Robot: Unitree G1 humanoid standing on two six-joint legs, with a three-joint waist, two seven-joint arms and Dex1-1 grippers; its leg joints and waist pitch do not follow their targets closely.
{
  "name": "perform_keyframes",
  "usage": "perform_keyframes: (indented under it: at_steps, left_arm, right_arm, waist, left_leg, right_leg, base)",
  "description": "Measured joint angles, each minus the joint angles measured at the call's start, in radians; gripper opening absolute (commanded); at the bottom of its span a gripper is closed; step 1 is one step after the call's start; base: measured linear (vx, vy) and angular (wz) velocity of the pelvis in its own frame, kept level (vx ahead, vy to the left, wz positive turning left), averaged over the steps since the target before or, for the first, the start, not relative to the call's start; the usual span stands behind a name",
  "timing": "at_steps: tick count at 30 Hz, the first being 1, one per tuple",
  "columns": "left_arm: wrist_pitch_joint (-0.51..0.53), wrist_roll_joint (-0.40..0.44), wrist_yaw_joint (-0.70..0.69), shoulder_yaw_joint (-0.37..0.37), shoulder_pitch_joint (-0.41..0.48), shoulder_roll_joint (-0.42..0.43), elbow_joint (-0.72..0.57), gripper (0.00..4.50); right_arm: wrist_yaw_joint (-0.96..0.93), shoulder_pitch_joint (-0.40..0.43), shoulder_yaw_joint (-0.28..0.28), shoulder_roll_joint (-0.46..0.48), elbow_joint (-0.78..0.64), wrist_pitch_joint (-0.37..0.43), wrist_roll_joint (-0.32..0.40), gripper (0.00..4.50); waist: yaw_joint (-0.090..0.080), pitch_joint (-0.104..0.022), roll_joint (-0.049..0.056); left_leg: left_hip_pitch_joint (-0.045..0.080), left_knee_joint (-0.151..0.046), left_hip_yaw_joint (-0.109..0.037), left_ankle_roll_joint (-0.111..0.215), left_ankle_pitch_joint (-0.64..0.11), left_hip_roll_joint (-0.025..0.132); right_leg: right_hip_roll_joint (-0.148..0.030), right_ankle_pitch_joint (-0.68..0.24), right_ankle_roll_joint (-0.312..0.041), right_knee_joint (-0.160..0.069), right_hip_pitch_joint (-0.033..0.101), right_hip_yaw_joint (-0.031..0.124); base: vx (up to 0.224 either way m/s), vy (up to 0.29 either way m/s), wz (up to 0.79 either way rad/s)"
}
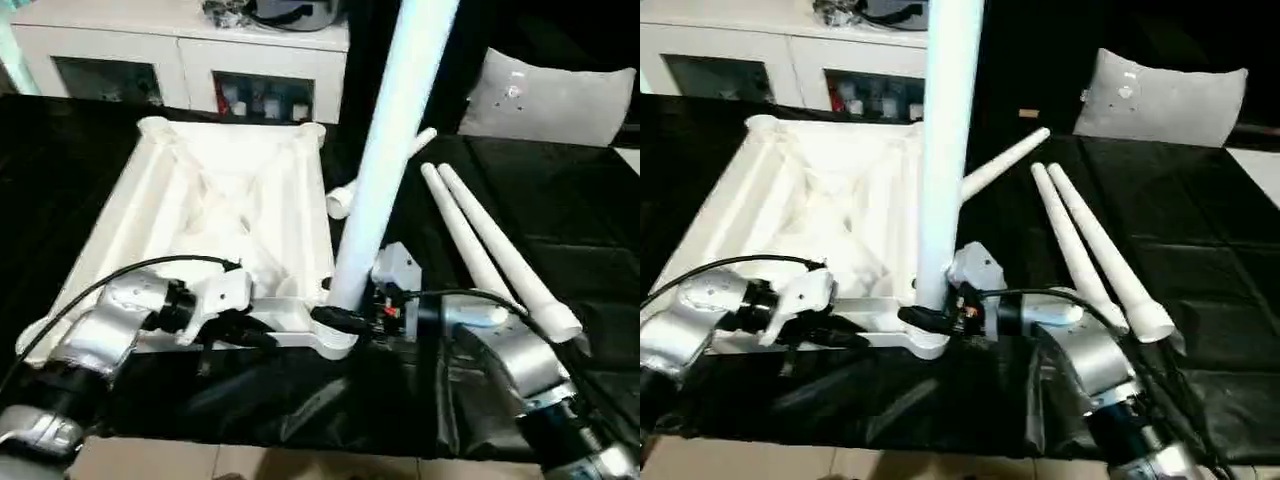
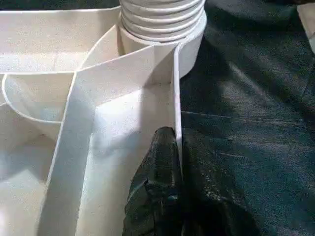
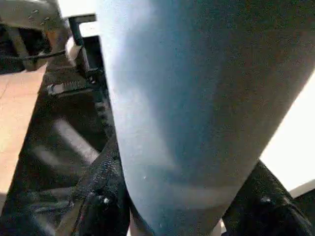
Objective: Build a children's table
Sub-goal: Insert table leg to table base
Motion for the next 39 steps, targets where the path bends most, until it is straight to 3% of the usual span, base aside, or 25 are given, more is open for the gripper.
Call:
perform_keyframes:
  at_steps: [2,4,6,9,13,15,16,17,18,19,20,21,22,23,24,27,28,36,37,39]
  left_arm:
    - [0.049,0.006,0.061,0.025,0.051,0.004,-0.079,0.00]
    - [0.093,0.006,0.114,0.046,0.085,-0.001,-0.128,0.00]
    - [0.179,0.008,0.182,0.078,0.137,-0.013,-0.222,0.00]
    - [0.321,0.008,0.272,0.098,0.188,-0.045,-0.340,0.00]
    - [0.461,0.009,0.370,0.105,0.216,-0.085,-0.444,0.00]
    - [0.536,0.013,0.425,0.103,0.217,-0.113,-0.489,0.00]
    - [0.560,0.020,0.440,0.097,0.217,-0.119,-0.506,0.00]
    - [0.583,0.030,0.447,0.093,0.215,-0.121,-0.520,0.00]
    - [0.596,0.040,0.451,0.086,0.211,-0.121,-0.526,0.00]
    - [0.605,0.049,0.456,0.079,0.209,-0.122,-0.534,0.00]
    - [0.618,0.053,0.465,0.076,0.210,-0.129,-0.542,0.00]
    - [0.627,0.056,0.473,0.074,0.210,-0.133,-0.555,0.00]
    - [0.637,0.056,0.478,0.074,0.210,-0.135,-0.567,0.00]
    - [0.650,0.055,0.486,0.072,0.209,-0.133,-0.578,0.00]
    - [0.660,0.055,0.491,0.069,0.209,-0.129,-0.586,0.00]
    - [0.673,0.056,0.505,0.058,0.209,-0.126,-0.587,0.00]
    - [0.676,0.056,0.506,0.056,0.209,-0.126,-0.587,0.00]
    - [0.675,0.072,0.507,0.039,0.198,-0.117,-0.586,0.00]
    - [0.675,0.074,0.508,0.037,0.196,-0.115,-0.585,0.00]
    - [0.650,0.076,0.511,0.033,0.196,-0.112,-0.577,0.00]
  right_arm:
    - [-0.053,0.004,-0.004,0.026,0.004,0.000,-0.009,1.89]
    - [-0.101,0.005,-0.011,0.049,0.006,0.000,-0.020,1.89]
    - [-0.168,0.005,-0.025,0.088,0.016,0.002,-0.030,1.89]
    - [-0.246,-0.009,-0.047,0.132,0.045,0.007,-0.039,1.89]
    - [-0.324,-0.053,-0.071,0.182,0.098,0.006,-0.047,1.89]
    - [-0.359,-0.085,-0.082,0.206,0.136,0.006,-0.058,1.89]
    - [-0.361,-0.091,-0.085,0.211,0.143,0.006,-0.059,1.89]
    - [-0.361,-0.094,-0.087,0.214,0.149,0.006,-0.059,1.89]
    - [-0.361,-0.095,-0.089,0.215,0.157,0.006,-0.059,1.89]
    - [-0.361,-0.096,-0.091,0.216,0.163,0.007,-0.059,1.89]
    - [-0.361,-0.099,-0.094,0.215,0.168,0.007,-0.059,1.89]
    - [-0.361,-0.104,-0.095,0.215,0.170,0.007,-0.059,1.89]
    - [-0.362,-0.112,-0.095,0.215,0.175,0.007,-0.060,1.89]
    - [-0.364,-0.121,-0.097,0.221,0.183,0.007,-0.061,1.89]
    - [-0.366,-0.122,-0.099,0.225,0.186,0.007,-0.061,1.89]
    - [-0.367,-0.120,-0.099,0.227,0.201,0.007,-0.061,1.89]
    - [-0.366,-0.120,-0.099,0.227,0.203,0.007,-0.061,1.89]
    - [-0.364,-0.128,-0.106,0.234,0.223,-0.002,-0.065,1.89]
    - [-0.362,-0.129,-0.108,0.235,0.230,-0.007,-0.065,2.45]
    - [-0.361,-0.135,-0.108,0.238,0.257,-0.018,-0.068,2.45]
  waist:
    - [-0.011,0.005,0.006]
    - [-0.025,0.011,0.014]
    - [-0.036,0.016,0.013]
    - [-0.056,0.021,0.015]
    - [-0.059,0.030,0.011]
    - [-0.058,0.036,0.018]
    - [-0.057,0.038,0.020]
    - [-0.050,0.042,0.023]
    - [-0.048,0.042,0.011]
    - [-0.041,0.042,-0.009]
    - [-0.033,0.042,-0.020]
    - [-0.025,0.040,-0.023]
    - [-0.019,0.045,-0.008]
    - [-0.014,0.042,0.012]
    - [-0.014,0.040,0.014]
    - [-0.021,0.034,0.006]
    - [-0.021,0.034,0.005]
    - [-0.021,0.035,0.007]
    - [-0.022,0.035,0.007]
    - [-0.022,0.035,0.008]
  left_leg:
    - [0.005,0.000,-0.003,0.000,0.000,0.000]
    - [0.004,-0.001,-0.013,0.000,0.000,0.000]
    - [0.003,-0.006,-0.019,0.000,0.000,0.000]
    - [0.004,-0.006,-0.022,-0.001,0.000,0.000]
    - [0.008,-0.013,-0.024,-0.001,-0.001,0.000]
    - [0.005,-0.013,-0.036,-0.001,-0.001,0.003]
    - [0.003,-0.014,-0.040,-0.001,-0.001,0.005]
    - [-0.001,-0.017,-0.039,-0.002,-0.001,0.005]
    - [0.006,-0.017,-0.031,-0.002,-0.001,0.003]
    - [0.018,-0.016,-0.016,-0.003,-0.001,-0.001]
    - [0.029,-0.002,-0.013,-0.020,-0.018,-0.005]
    - [0.027,0.014,-0.021,-0.013,-0.040,-0.006]
    - [0.020,0.019,-0.037,-0.006,-0.045,-0.003]
    - [0.005,0.017,-0.059,-0.017,-0.036,0.001]
    - [0.004,0.016,-0.062,-0.023,-0.031,0.005]
    - [0.009,0.017,-0.053,-0.024,-0.031,0.003]
    - [0.015,0.017,-0.053,-0.024,-0.031,0.003]
    - [0.023,0.015,-0.054,-0.024,-0.031,0.003]
    - [0.023,0.013,-0.054,-0.024,-0.031,0.003]
    - [0.022,0.011,-0.055,-0.024,-0.031,0.003]
  right_leg:
    - [0.000,-0.014,0.001,-0.002,0.001,-0.005]
    - [-0.003,-0.023,0.000,-0.011,0.006,-0.021]
    - [-0.006,-0.033,-0.001,-0.021,0.015,-0.035]
    - [-0.014,-0.040,-0.007,-0.025,0.017,-0.050]
    - [-0.014,-0.043,-0.007,-0.030,0.014,-0.055]
    - [-0.018,-0.043,-0.007,-0.042,0.019,-0.082]
    - [-0.018,-0.044,-0.007,-0.044,0.020,-0.087]
    - [-0.016,-0.057,-0.011,-0.015,0.016,-0.080]
    - [-0.016,-0.068,-0.016,0.011,0.012,-0.065]
    - [-0.013,-0.071,-0.023,0.027,0.002,-0.040]
    - [-0.012,-0.068,-0.020,0.028,-0.009,-0.032]
    - [-0.014,-0.068,-0.020,0.022,-0.007,-0.042]
    - [-0.014,-0.068,-0.020,0.012,0.002,-0.060]
    - [-0.013,-0.068,-0.019,0.001,0.003,-0.086]
    - [-0.012,-0.067,-0.020,-0.003,0.004,-0.091]
    - [-0.012,-0.058,-0.032,0.002,0.005,-0.078]
    - [-0.012,-0.058,-0.032,0.002,0.007,-0.078]
    - [-0.012,-0.059,-0.031,-0.002,0.015,-0.082]
    - [-0.012,-0.059,-0.031,-0.003,0.016,-0.082]
    - [-0.012,-0.059,-0.031,-0.006,0.016,-0.084]
  base:
    - [0.000,0.000,0.00]
    - [0.000,0.000,0.00]
    - [0.000,0.000,0.00]
    - [0.000,0.000,0.00]
    - [0.000,0.000,0.00]
    - [-0.005,0.004,-0.09]
    - [-0.011,0.008,-0.18]
    - [0.000,0.000,0.00]
    - [-0.008,-0.063,0.14]
    - [0.042,-0.124,0.16]
    - [0.075,-0.104,0.14]
    - [0.117,-0.040,-0.29]
    - [0.067,0.021,-0.31]
    - [0.100,0.063,-0.56]
    - [0.042,0.061,-0.29]
    - [0.014,0.020,-0.10]
    - [0.000,0.000,0.00]
    - [0.000,0.000,0.00]
    - [0.000,0.000,0.00]
    - [0.000,0.000,0.00]
